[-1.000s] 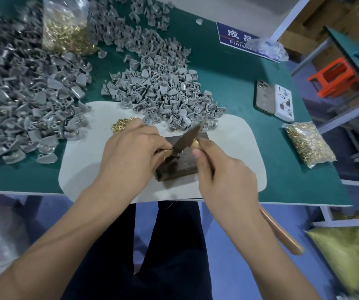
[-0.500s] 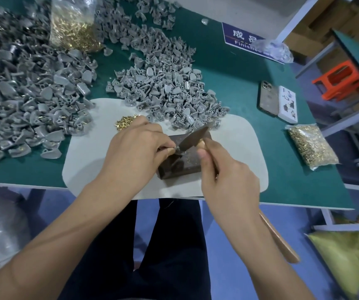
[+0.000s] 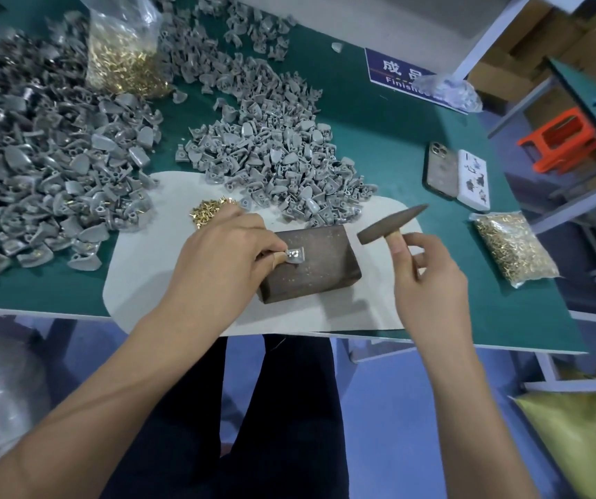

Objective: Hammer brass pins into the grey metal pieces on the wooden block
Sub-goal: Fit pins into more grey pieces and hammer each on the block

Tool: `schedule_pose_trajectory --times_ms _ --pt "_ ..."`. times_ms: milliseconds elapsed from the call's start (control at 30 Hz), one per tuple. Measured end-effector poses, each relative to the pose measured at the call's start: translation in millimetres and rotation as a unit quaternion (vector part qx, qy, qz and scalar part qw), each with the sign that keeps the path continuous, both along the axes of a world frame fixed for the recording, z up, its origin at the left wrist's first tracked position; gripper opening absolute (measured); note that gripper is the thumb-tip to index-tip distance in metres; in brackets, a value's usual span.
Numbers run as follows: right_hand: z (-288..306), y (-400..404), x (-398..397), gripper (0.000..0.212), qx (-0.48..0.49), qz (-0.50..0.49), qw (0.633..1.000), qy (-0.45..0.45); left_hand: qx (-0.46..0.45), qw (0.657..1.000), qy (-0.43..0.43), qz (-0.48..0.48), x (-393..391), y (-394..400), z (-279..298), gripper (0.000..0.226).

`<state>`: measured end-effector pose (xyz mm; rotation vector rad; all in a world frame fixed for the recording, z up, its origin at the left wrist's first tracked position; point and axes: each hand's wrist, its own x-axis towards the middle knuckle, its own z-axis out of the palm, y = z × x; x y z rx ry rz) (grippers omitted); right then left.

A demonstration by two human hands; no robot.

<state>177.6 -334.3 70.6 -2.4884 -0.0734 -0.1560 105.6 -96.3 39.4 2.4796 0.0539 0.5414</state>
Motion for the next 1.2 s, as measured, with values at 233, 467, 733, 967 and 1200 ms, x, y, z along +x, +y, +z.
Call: schedule_pose_trajectory --times_ms 233,467,733,967,1200 --pt "-24 -14 9 0.031 -0.154 -0.056 0.986 0.042 -0.055 0.997 -0.012 0.044 -17 4 -7 0.004" --pt "-17 23 3 0.009 -0.072 0.015 0.993 -0.091 -0.039 0.98 -0.038 0.19 -36 65 -17 0.01" --pt "0 139 -6 0.006 -0.034 0.231 0.968 -0.096 0.032 0.958 0.009 0.285 -48 122 -22 0.016" --pt "-11 193 -25 0.02 -0.21 0.288 0.934 -0.025 0.034 0.952 0.025 0.302 -50 122 -29 0.03" --pt "-18 201 -28 0.02 -0.308 0.252 0.918 -0.005 0.004 0.972 -0.052 0.23 -42 101 -20 0.031"
